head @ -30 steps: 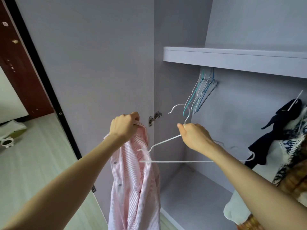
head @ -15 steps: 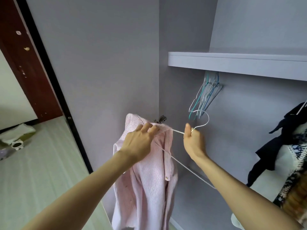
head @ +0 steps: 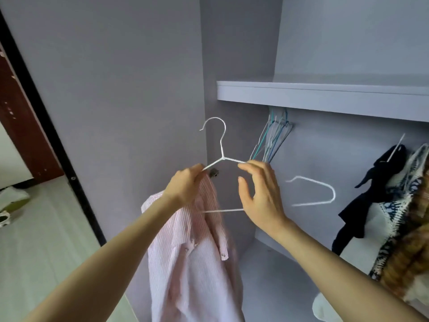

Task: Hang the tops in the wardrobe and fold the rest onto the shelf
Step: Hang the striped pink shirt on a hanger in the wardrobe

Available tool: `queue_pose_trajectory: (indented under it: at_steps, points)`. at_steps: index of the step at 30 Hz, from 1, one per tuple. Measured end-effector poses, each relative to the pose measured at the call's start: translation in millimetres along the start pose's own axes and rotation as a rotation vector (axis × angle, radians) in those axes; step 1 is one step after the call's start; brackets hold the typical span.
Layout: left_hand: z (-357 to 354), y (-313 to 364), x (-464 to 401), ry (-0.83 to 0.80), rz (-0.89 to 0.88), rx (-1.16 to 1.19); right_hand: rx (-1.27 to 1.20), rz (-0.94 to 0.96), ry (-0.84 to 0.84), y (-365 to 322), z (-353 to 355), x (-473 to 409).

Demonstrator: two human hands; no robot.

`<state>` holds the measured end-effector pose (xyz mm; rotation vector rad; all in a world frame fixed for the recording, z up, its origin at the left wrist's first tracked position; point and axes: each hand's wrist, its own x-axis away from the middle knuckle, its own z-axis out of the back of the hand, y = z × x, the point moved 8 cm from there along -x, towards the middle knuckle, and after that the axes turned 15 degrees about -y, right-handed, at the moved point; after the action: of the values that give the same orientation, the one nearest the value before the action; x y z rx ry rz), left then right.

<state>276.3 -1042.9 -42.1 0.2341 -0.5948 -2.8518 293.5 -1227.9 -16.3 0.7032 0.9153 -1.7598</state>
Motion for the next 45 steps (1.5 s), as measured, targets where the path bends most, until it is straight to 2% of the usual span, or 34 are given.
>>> queue_pose_trajectory:
  at_steps: [2, 3, 6, 11, 13, 15, 17, 19, 22, 24, 26, 29, 35, 41, 43, 45]
  points:
    - [4.6, -5.1, -3.3, 0.056, 0.01, 0.12, 0.049, 0.155, -0.114, -8.5, -10.7, 13.4]
    - [6.5, -5.8, -3.8, 0.08, 0.014, 0.17, 0.057, 0.157, -0.233, -8.3, -22.6, 18.5]
    - [6.4, -0.3, -2.4, 0.12, -0.012, 0.255, 0.07, -0.101, -0.625, 13.5, -64.7, 30.3]
    - [23.7, 2.8, 7.6, 0.246, -0.105, 0.378, 0.159, -0.319, -0.702, 41.8, -89.4, 25.9]
    - [32.3, 3.5, 13.3, 0.284, -0.149, 0.427, 0.081, -0.415, -0.81, 51.8, -103.2, 27.5]
    - [36.9, 6.2, 18.3, 0.301, -0.195, 0.486, -0.114, -0.48, -0.859, 51.2, -112.9, 25.6]
    - [39.5, 11.3, 22.0, 0.294, -0.24, 0.525, -0.317, -0.475, -0.865, 40.0, -123.5, 19.8]
    - [39.2, 18.4, 24.1, 0.264, -0.285, 0.539, -0.355, -0.506, -0.841, 39.6, -129.9, 15.3]
    - [40.4, 21.5, 28.4, 0.209, -0.338, 0.443, -0.12, -0.561, -0.76, 56.7, -119.1, 7.5]
    - [38.6, 16.7, 31.3, 0.152, -0.351, 0.276, 0.089, -0.544, -0.648, 72.5, -96.2, 0.1]
    - [30.3, 7.8, 30.7, 0.066, -0.327, 0.108, 0.196, -0.483, -0.58, 84.5, -72.2, -7.8]
    - [16.7, -2.6, 28.1, -0.027, -0.241, -0.09, 0.369, -0.384, -0.597, 98.5, -49.2, -17.8]
    - [3.7, 6.1, 20.8, -0.117, -0.193, -0.304, 0.428, -0.417, -0.55, 131.1, -1.3, -25.5]
    - [-2.7, 14.3, 13.8, -0.054, -0.095, -0.38, 0.097, -0.701, -0.395, 177.0, 41.8, -12.1]
    - [-3.3, 14.9, 9.5, -0.009, -0.054, -0.341, 0.056, -0.696, -0.392, 181.3, 49.3, -6.5]
    - [-0.4, 18.0, 3.2, 0.061, -0.03, -0.285, 0.155, -0.64, -0.452, 180.2, 52.3, -2.5]
